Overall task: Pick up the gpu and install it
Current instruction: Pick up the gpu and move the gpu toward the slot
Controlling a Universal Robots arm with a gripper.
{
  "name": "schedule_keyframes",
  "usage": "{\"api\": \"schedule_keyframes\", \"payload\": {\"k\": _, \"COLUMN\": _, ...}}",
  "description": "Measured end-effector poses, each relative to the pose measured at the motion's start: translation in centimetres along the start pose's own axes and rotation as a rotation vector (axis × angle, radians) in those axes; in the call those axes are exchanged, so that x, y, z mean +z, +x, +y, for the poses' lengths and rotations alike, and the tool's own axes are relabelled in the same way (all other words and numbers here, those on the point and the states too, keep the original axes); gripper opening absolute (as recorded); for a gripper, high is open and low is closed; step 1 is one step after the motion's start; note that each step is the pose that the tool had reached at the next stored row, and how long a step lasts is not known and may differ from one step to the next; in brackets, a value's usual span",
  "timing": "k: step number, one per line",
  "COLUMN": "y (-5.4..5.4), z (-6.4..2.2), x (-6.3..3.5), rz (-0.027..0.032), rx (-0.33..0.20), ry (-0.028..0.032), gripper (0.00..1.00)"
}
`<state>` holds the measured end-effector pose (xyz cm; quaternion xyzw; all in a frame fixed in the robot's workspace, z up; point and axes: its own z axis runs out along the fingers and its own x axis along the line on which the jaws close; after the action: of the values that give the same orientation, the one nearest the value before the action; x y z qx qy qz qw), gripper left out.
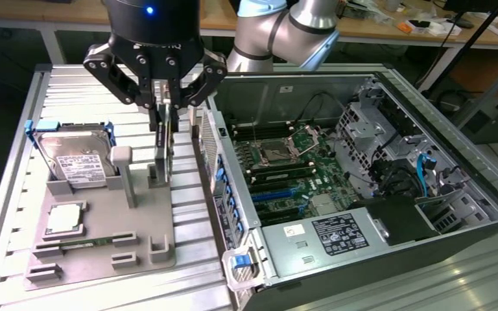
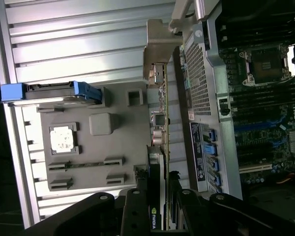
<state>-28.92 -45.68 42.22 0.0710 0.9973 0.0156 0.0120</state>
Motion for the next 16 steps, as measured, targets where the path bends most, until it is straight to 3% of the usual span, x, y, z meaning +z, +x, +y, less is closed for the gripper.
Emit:
{"api": "schedule_keyframes", "payload": {"k": 9, "y": -3.0, "z": 0.43, "x": 0.08, "rz": -0.0001, "rx": 0.000, "ry": 0.0000, "gripper": 0.27}}
{"api": "schedule_keyframes", "payload": {"k": 16, "y": -3.6, "z": 0.51, "x": 0.10, "rz": -0.0001, "rx": 0.000, "ry": -0.0001, "gripper": 0.27}}
